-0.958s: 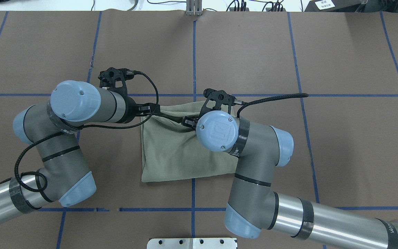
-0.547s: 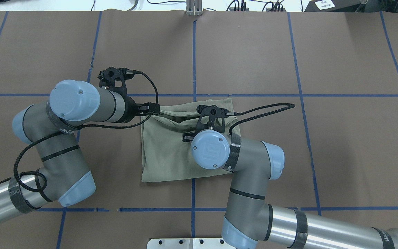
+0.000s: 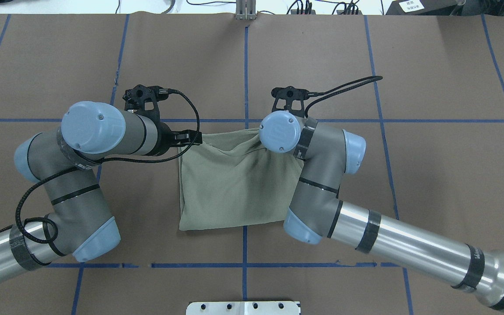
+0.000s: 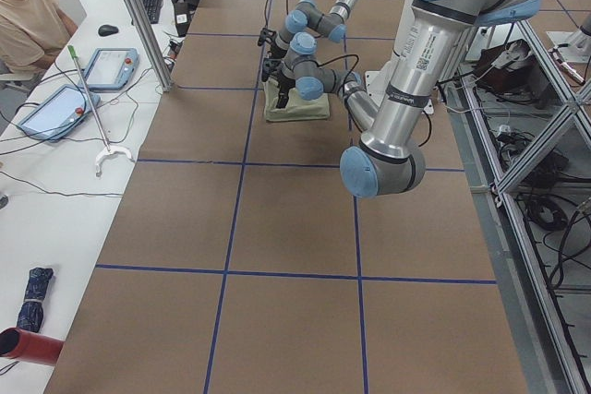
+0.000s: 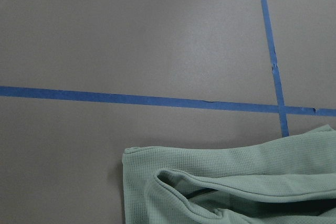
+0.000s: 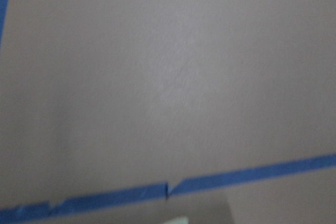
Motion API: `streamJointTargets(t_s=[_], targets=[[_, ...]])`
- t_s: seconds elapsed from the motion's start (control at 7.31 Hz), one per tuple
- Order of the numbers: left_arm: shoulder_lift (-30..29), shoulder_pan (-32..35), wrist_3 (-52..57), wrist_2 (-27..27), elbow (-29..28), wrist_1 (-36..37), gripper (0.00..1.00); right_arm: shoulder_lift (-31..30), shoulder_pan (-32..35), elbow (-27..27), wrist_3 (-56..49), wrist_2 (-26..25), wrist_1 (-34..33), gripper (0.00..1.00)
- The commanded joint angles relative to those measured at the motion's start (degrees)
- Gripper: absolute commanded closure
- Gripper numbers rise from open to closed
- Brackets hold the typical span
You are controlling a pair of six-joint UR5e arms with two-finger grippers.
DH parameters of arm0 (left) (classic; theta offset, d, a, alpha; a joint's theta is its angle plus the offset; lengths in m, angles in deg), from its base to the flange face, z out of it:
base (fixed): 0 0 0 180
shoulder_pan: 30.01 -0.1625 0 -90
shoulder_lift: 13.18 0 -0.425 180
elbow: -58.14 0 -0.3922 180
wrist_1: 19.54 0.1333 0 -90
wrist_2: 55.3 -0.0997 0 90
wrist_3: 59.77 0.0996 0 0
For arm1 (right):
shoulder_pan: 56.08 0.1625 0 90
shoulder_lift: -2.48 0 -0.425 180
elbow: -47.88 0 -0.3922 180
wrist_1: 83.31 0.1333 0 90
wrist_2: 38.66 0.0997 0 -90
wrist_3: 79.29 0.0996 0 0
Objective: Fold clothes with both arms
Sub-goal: 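Lay the edge down on the far end and open both grippers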
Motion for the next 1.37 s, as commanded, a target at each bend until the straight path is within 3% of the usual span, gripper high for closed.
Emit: streamJointTargets(t_s=[0.0, 0.27, 0.41, 0.82, 1.23], targets=[[0.08, -0.09, -0.10, -0.06, -0.07, 0.09, 0.00, 3.37, 6.93, 6.35, -7.62, 0.68, 0.63, 0.00], [-0.44, -0.70, 0.33, -0.14, -0.60, 0.79, 0.00, 3.46, 9.58, 6.00, -12.99, 10.92, 6.74, 0.00], [-0.36, -4.44, 0.25, -1.02, -1.12, 1.05, 0.00, 3.46, 9.85, 5.91, -13.28, 13.15, 8.09, 0.00], [-3.07, -7.12, -0.10, -4.27, -6.91, 1.23, 0.00, 3.29, 9.85, 5.21, -13.28, 13.26, 8.19, 0.00], [-4.22, -2.83, 0.42, -7.97, -11.22, 1.76, 0.00, 3.29, 9.85, 5.12, -13.28, 13.26, 8.19, 0.00]])
